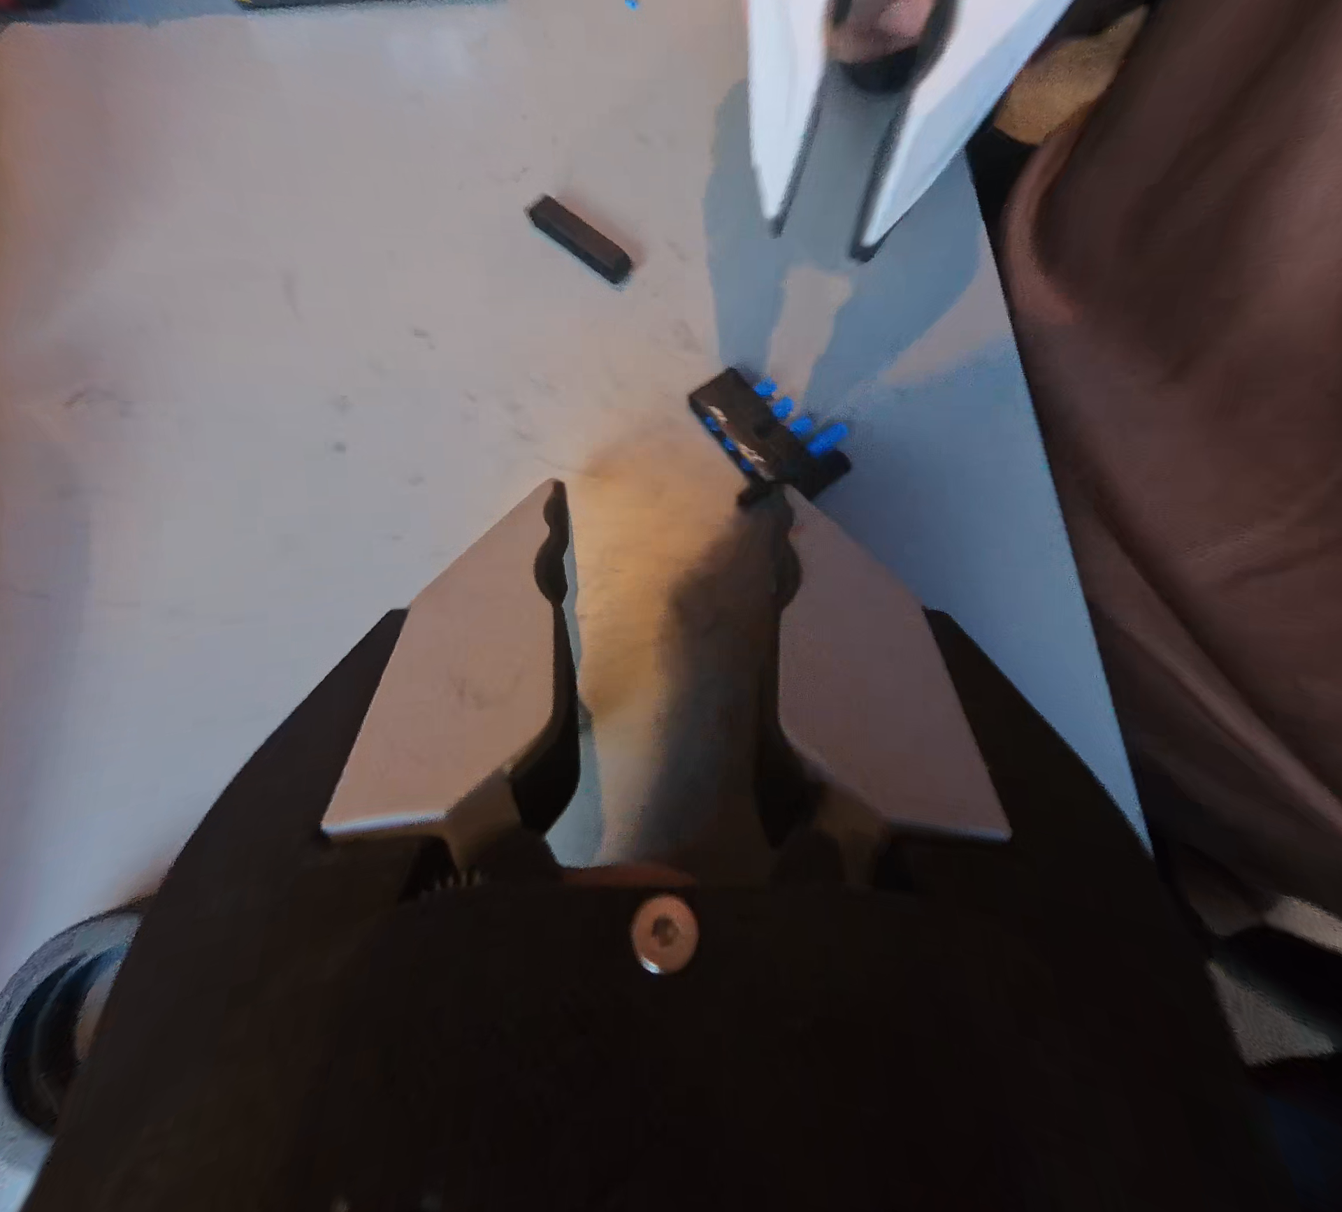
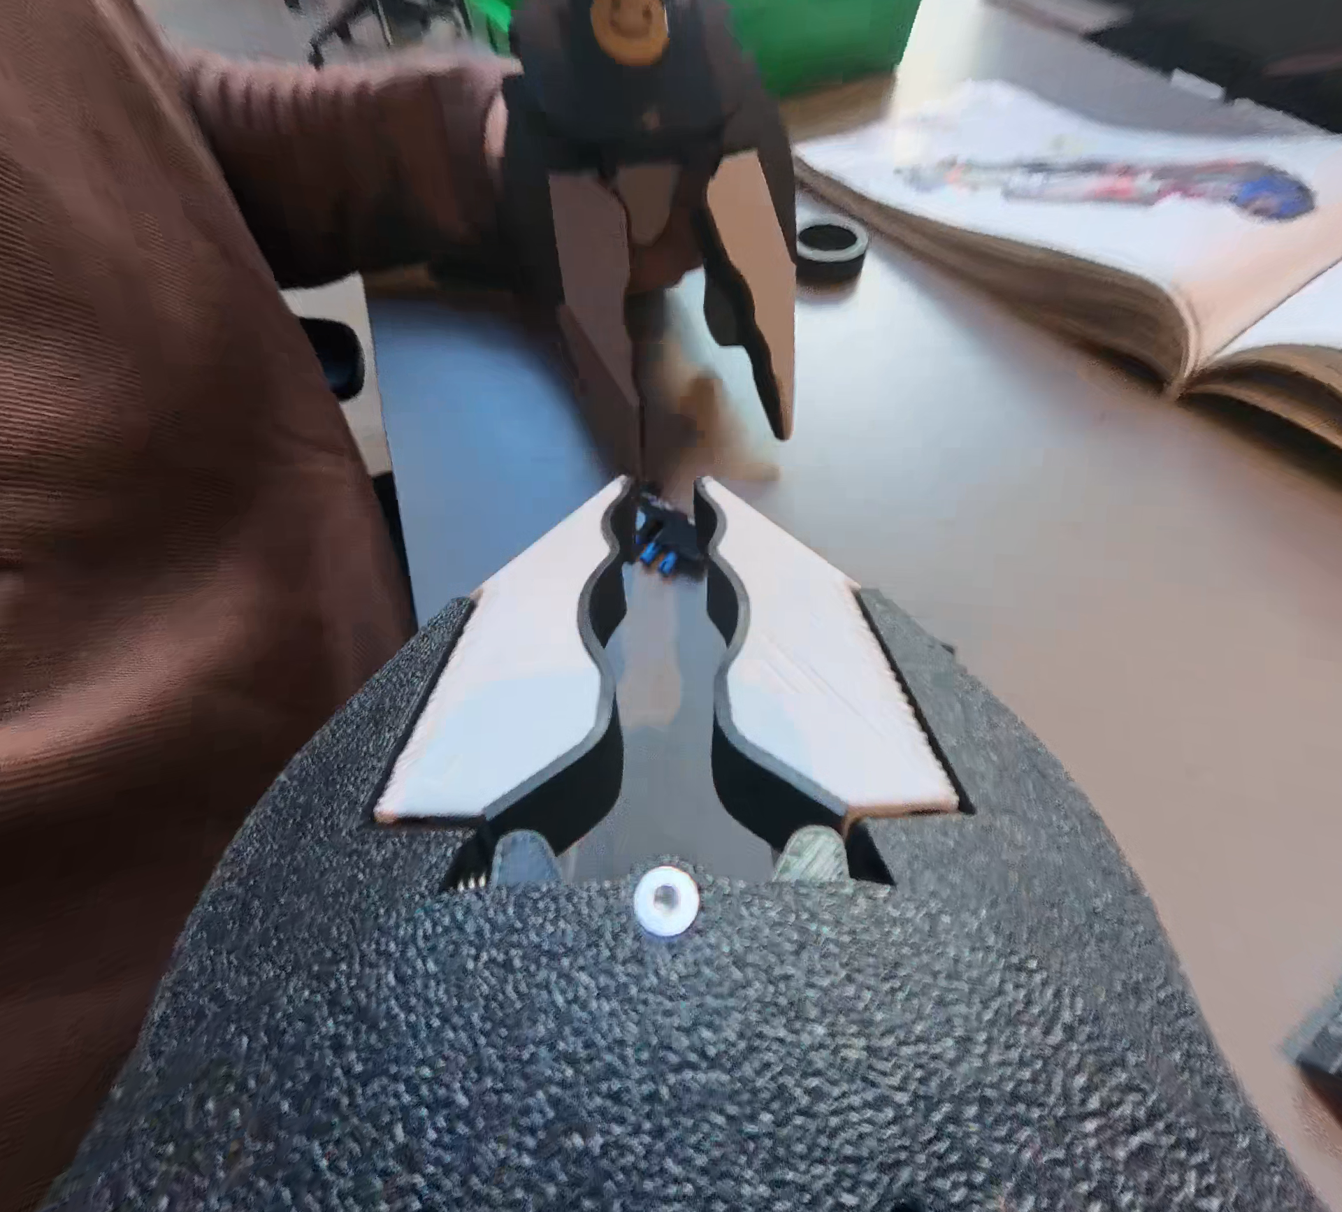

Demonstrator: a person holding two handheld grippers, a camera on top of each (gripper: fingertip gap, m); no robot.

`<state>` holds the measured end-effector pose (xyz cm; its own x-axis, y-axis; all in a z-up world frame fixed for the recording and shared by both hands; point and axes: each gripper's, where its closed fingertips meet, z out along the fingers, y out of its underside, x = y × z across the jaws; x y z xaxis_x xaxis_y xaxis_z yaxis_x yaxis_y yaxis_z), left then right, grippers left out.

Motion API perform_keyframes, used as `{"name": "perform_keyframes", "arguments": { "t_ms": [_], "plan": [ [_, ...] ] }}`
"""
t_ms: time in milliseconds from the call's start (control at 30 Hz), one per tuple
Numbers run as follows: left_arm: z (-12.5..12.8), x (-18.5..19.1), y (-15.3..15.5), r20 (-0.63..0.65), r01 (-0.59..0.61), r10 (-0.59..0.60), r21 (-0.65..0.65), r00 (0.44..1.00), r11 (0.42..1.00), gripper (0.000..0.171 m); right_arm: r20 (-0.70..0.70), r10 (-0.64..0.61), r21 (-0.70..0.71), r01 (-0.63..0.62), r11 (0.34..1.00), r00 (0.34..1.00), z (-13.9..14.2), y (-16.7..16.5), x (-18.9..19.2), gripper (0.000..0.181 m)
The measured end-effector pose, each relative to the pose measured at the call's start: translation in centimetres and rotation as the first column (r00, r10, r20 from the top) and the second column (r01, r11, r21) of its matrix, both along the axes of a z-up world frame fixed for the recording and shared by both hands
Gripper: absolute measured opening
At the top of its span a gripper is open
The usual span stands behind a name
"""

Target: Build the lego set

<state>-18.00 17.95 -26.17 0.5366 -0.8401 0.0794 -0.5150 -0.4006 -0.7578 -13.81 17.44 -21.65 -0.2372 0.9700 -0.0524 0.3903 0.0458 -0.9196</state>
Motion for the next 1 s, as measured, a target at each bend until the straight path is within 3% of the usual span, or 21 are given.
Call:
{"name": "perform_keyframes", "arguments": {
  "t_ms": [167, 300, 400, 500, 667, 833, 1000],
  "plan": [
    [1.6, -1.0, 1.2, 0.031, -0.106, 0.103, 0.142, 0.994, 0.984, 0.037, -0.155, 0.092, -0.119, -0.111, 0.987, 0.984, 2.7, 0.0, 0.7, 0.015],
    [0.9, -1.6, 1.6, 0.009, -0.193, 0.193, 0.096, 0.981, 0.976, 0.043, -0.269, 0.112, -0.245, -0.180, 0.953, 0.957, 4.6, 1.0, 1.0, 0.015],
    [0.2, -1.8, 1.1, -0.023, -0.262, 0.264, 0.058, 0.964, 0.963, 0.048, -0.269, 0.092, -0.360, -0.188, 0.914, 0.959, 4.9, 2.1, 1.1, 0.023],
    [0.6, -1.5, 0.2, -0.005, -0.321, 0.322, 0.076, 0.947, 0.944, 0.047, -0.201, 0.071, -0.387, -0.146, 0.910, 0.977, 4.0, 2.7, 0.8, 0.036],
    [0.9, -0.7, -2.0, -0.018, -0.383, 0.389, 0.130, 0.921, 0.914, 0.045, -0.072, 0.158, -0.293, -0.173, 0.940, 0.985, 2.0, 0.9, 1.2, 0.044],
    [0.1, 0.2, -2.8, -0.114, -0.366, 0.387, 0.171, 0.915, 0.915, 0.051, 0.087, 0.222, -0.036, -0.219, 0.975, 0.971, -1.0, 0.0, 0.7, 0.042],
    [-0.3, 0.6, -3.0, -0.160, -0.347, 0.379, 0.195, 0.912, 0.917, 0.050, 0.202, 0.302, 0.178, -0.338, 0.924, 0.932, -2.2, -1.0, -0.7, 0.032]
  ]
}}
